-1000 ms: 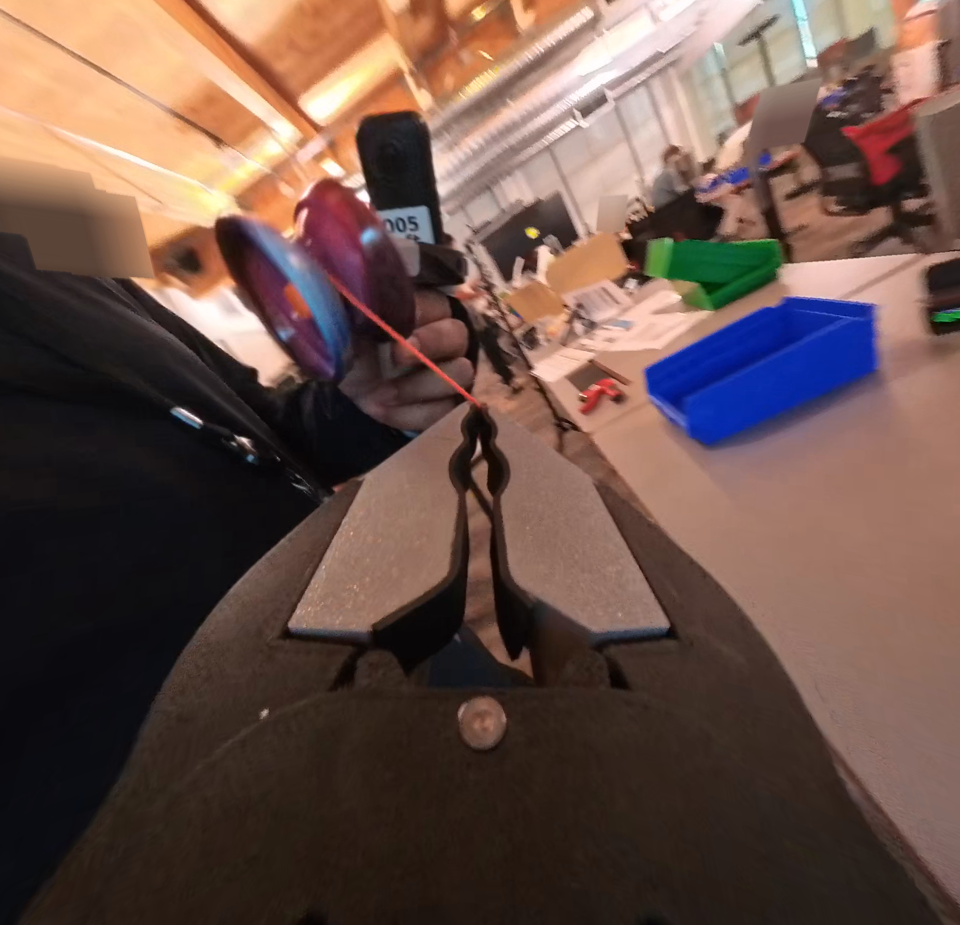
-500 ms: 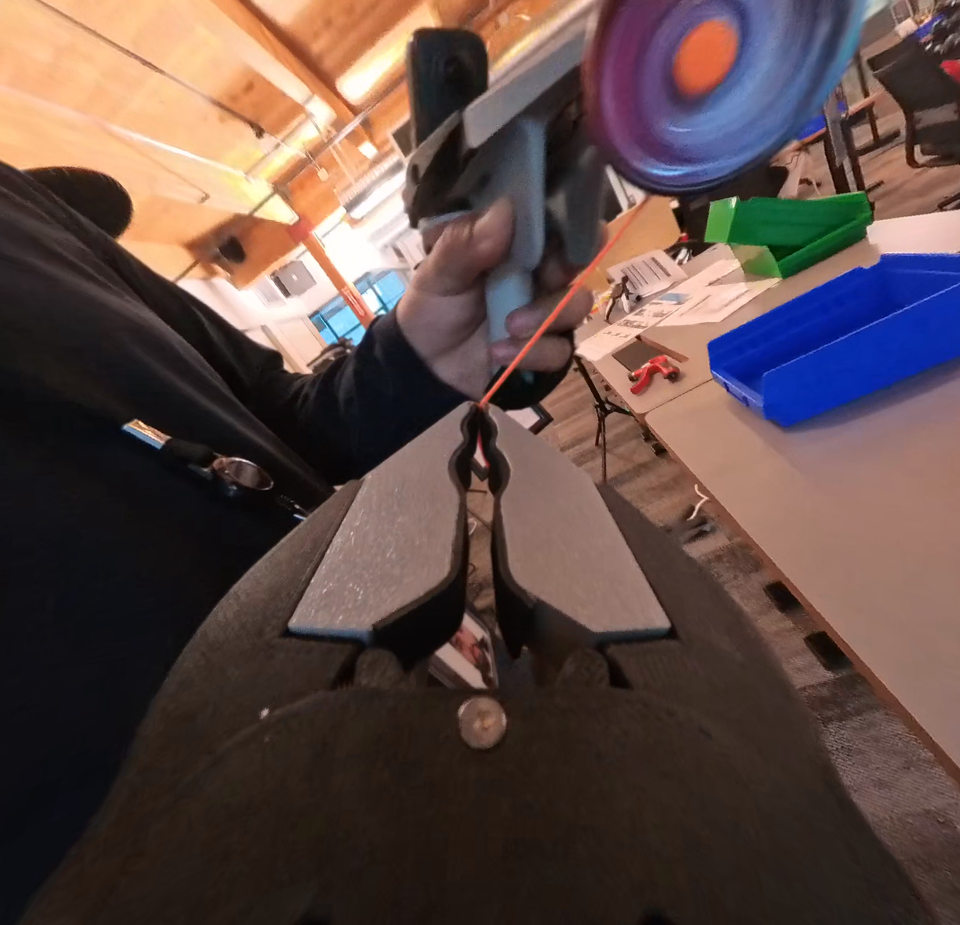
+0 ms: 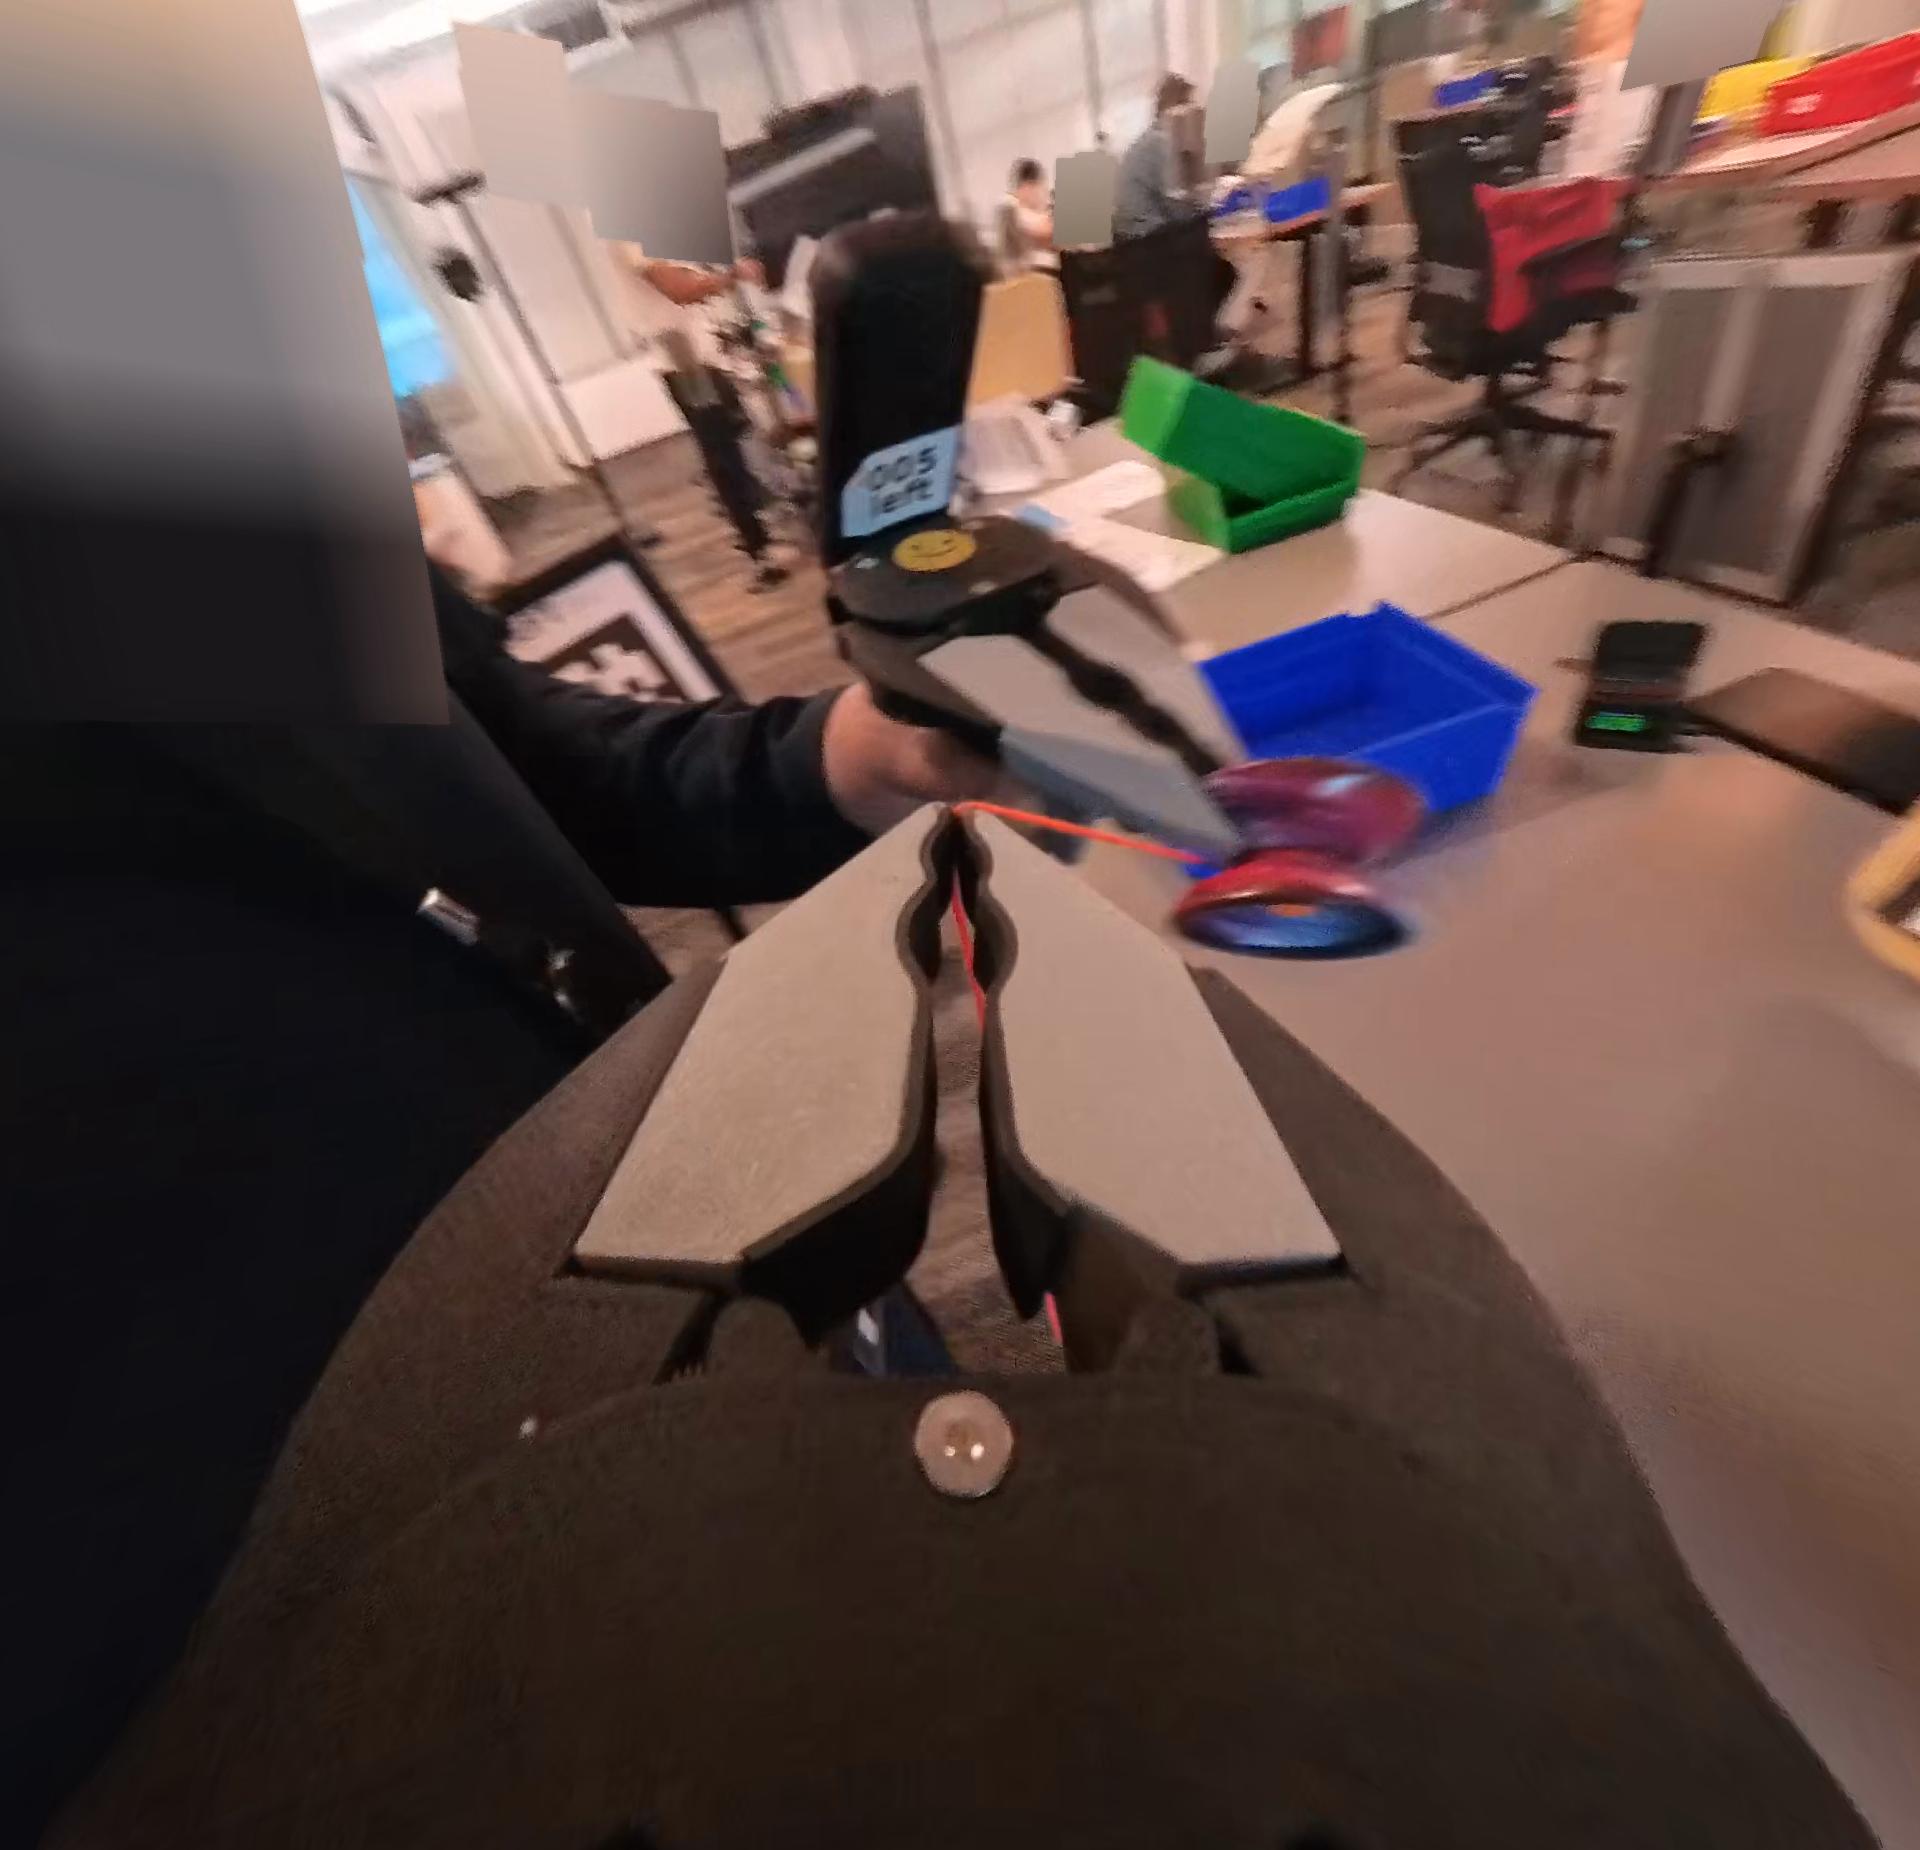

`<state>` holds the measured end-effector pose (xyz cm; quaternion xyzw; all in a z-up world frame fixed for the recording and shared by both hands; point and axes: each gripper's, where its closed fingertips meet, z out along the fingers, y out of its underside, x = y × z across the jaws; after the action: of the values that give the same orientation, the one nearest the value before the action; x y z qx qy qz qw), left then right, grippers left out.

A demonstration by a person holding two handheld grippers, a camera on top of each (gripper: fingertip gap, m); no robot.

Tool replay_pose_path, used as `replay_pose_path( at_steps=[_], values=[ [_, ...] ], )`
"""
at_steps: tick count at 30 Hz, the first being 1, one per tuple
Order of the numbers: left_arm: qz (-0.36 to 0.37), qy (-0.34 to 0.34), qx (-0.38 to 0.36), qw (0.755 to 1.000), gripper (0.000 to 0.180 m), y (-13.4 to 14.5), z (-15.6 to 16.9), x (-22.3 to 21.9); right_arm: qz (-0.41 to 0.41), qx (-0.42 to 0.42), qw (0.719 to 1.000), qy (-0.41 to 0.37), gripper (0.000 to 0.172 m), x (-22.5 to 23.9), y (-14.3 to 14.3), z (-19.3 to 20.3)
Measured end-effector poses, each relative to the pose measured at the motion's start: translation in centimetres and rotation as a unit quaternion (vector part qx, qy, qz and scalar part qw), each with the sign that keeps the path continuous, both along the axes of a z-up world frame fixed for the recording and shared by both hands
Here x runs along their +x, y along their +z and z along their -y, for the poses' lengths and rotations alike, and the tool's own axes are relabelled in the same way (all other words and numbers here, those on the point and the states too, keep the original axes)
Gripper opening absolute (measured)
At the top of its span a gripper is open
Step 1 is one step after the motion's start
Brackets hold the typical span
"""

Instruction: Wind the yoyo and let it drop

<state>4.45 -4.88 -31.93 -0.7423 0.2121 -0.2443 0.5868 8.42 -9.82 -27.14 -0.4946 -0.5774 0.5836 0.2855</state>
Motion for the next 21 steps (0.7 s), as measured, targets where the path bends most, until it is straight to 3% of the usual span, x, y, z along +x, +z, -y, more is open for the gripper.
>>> replay_pose_path(
  at_steps=[4,6,9,10,15,21],
  values=[
    [0.057,-0.078,-0.016,0.995,0.001,-0.9,2.9,-3.6,0.070,0.105,0.987,-0.096,0.000,-3.4,-0.5,-2.8],
    [0.094,-0.155,-0.037,0.983,0.002,-0.8,4.8,-3.8,0.090,0.138,0.980,-0.114,0.000,-4.6,-0.7,-3.3],
    [0.220,-0.293,0.005,0.930,0.001,3.3,8.9,-3.7,0.105,0.134,0.978,-0.121,0.000,-6.4,-1.9,-3.6],
    [0.254,-0.303,0.018,0.918,0.002,4.6,9.3,-4.2,0.104,0.128,0.980,-0.112,0.000,-6.9,-2.6,-3.1],
    [0.306,-0.250,0.067,0.916,0.002,8.6,8.8,-7.2,0.045,0.082,0.994,-0.062,0.000,-9.7,-4.4,1.9],
    [0.245,-0.087,0.095,0.961,0.002,9.7,7.0,-8.7,0.004,-0.021,0.999,0.039,0.000,-11.6,-4.3,7.0]
  ],
)
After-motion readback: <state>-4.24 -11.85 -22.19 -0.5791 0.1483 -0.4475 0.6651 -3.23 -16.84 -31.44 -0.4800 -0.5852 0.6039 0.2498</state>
